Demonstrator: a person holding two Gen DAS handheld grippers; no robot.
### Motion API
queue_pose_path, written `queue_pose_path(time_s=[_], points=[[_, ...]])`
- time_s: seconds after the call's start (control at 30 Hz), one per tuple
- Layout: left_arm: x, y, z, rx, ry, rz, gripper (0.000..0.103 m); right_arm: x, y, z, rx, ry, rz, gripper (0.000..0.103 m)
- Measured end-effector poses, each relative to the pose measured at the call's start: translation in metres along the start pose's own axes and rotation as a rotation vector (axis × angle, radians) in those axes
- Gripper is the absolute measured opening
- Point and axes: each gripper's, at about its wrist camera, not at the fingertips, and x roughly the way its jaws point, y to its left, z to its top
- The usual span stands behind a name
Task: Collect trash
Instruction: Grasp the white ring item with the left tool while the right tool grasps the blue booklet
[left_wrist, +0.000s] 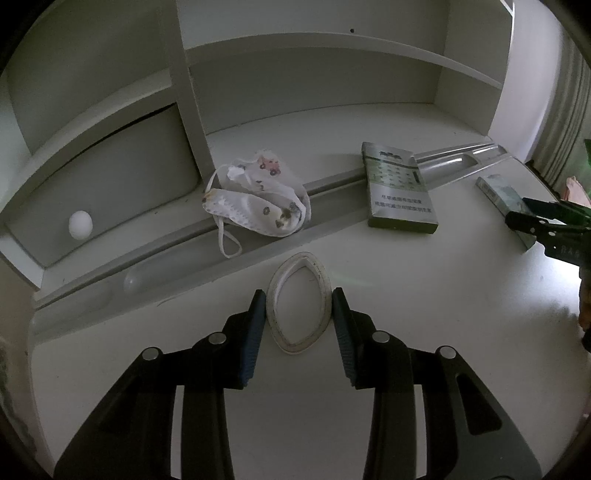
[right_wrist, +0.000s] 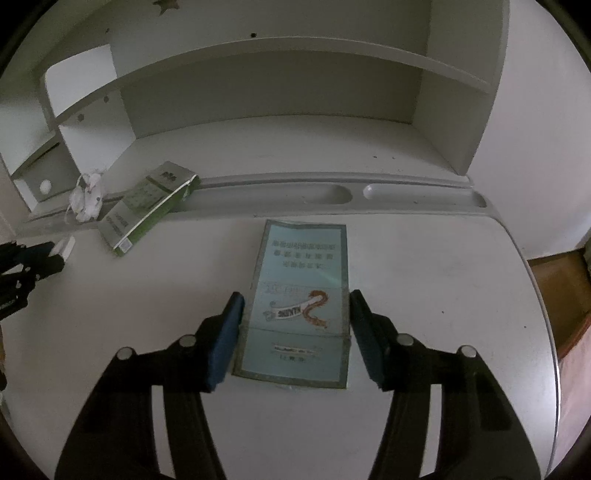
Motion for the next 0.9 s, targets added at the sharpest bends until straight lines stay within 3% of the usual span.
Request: queue_pose_path(time_s=[0.9], points=[[0.0024, -0.0063, 0.0008, 0.009, -0.005, -0.004, 0.036, -0.0009, 0.0016, -0.0001, 0.007, -0.001, -0.002, 0.057]])
